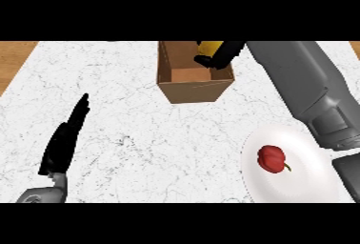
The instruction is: Pick the lemon from the plate and place it in the cardboard box
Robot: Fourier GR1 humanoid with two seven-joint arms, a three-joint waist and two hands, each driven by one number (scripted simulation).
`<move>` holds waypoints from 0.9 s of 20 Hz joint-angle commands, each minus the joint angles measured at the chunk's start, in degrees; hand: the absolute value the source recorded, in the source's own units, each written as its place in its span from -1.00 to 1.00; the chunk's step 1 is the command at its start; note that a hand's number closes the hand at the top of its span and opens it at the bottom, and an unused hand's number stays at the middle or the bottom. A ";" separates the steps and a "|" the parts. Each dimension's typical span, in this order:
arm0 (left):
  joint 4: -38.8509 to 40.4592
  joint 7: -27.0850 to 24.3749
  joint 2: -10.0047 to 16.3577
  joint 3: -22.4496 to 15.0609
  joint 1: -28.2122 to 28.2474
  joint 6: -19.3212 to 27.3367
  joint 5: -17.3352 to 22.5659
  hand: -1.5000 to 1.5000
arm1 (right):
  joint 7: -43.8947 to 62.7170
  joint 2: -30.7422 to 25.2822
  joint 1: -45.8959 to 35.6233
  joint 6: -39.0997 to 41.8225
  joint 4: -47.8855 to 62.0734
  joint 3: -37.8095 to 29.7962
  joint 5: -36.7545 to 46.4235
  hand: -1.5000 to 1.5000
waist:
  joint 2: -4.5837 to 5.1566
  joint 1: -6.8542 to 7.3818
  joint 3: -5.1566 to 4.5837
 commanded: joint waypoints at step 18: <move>-2.36 -0.27 -0.23 0.09 1.95 -0.89 0.40 0.00 | 1.27 13.47 -3.65 -4.01 17.69 -5.46 -1.52 -1.00 | 0.23 0.30 0.04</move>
